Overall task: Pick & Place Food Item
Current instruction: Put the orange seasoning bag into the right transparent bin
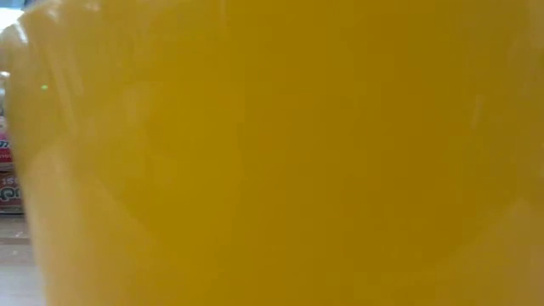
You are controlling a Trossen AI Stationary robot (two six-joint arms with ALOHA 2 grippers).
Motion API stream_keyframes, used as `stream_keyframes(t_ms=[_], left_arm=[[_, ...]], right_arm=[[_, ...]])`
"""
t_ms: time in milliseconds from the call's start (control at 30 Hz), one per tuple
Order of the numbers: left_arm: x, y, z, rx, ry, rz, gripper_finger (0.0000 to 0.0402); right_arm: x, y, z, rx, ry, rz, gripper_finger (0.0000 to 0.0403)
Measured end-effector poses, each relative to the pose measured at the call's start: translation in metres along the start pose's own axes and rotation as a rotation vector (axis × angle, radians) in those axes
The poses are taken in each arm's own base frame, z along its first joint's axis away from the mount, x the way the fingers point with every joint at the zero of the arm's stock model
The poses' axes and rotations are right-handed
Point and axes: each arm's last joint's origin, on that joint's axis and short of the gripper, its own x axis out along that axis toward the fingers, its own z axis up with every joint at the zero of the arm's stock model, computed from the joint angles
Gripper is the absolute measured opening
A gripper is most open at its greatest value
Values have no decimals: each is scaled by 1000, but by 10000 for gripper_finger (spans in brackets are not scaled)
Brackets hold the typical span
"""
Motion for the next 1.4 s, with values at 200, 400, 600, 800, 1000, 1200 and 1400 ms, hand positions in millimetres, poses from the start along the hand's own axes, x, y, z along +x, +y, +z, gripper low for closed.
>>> stream_keyframes(t_ms=[200, 400, 600, 800, 1000, 1200, 1400], left_arm=[[0, 0, 0, -1, -1, 8, 296], [0, 0, 0, -6, -1, 8, 296], [0, 0, 0, -19, -1, 8, 296], [0, 0, 0, -24, -1, 8, 296], [0, 0, 0, -24, -1, 7, 296], [0, 0, 0, -24, -1, 7, 296], [0, 0, 0, -24, -1, 7, 296]], right_arm=[[6, -9, 10, -4, -2, -4, 0], [19, -11, 23, -62, 45, -6, 0], [31, -9, 34, -97, 71, -7, 0], [35, -7, 39, -112, 73, 1, 0], [35, -7, 39, -108, 72, 5, 0], [24, -7, 47, -107, 7, 22, 8], [11, -9, 56, -91, -59, 53, 55]])
